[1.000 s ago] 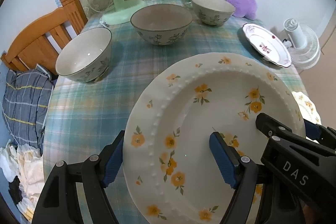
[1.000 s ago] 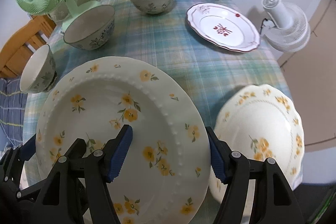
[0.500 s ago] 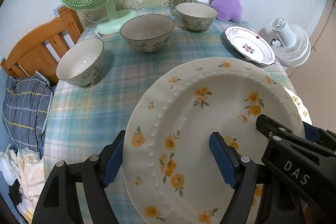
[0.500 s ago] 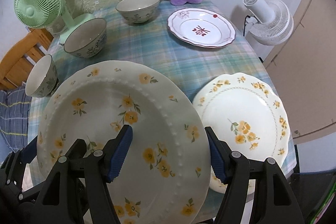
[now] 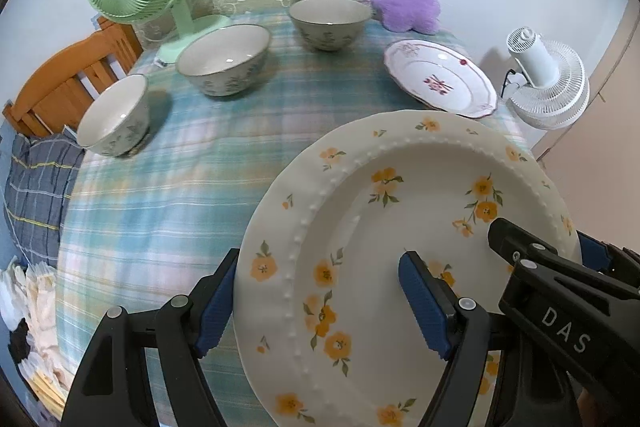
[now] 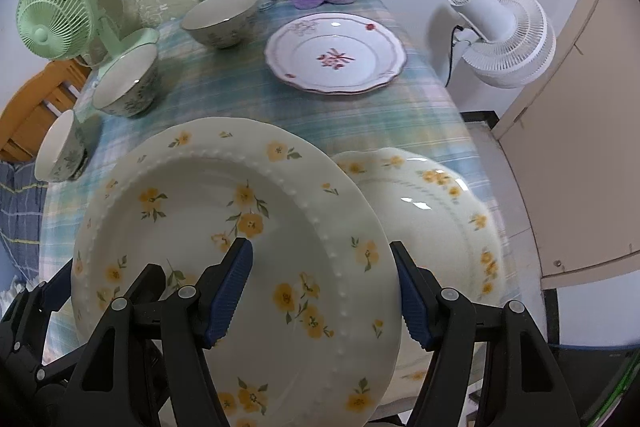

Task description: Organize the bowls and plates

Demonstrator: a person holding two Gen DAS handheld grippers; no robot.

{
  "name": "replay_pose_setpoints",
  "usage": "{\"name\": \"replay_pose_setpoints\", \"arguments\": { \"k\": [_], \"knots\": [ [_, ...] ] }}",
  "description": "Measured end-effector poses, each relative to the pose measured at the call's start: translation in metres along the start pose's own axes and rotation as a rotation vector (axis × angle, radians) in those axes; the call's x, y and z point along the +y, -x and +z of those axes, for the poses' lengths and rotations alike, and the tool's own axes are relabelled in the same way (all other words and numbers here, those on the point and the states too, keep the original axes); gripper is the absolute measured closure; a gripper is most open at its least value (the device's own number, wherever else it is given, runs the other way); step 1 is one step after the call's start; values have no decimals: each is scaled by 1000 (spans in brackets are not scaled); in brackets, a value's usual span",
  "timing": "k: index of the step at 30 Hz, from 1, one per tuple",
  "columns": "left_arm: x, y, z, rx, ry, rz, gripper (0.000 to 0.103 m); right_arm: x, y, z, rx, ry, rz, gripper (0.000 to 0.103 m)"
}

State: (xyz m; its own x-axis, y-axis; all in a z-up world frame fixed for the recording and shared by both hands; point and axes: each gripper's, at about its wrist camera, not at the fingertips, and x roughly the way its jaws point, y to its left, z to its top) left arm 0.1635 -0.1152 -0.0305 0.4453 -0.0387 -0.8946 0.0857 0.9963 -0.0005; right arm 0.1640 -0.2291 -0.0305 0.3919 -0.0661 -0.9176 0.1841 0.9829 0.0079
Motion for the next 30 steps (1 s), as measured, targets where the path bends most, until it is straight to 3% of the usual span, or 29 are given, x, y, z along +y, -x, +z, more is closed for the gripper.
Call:
{"name": "replay_pose_setpoints", "arguments": {
  "k": [17, 30],
  "knots": [
    [-88, -27, -10, 56, -20, -24, 25, -91, -21, -1, 48, -22, -29, 32],
    [-125, -49, -17, 97, -27, -32, 25, -133, -39, -3, 79, -21, -53, 32]
  ]
}}
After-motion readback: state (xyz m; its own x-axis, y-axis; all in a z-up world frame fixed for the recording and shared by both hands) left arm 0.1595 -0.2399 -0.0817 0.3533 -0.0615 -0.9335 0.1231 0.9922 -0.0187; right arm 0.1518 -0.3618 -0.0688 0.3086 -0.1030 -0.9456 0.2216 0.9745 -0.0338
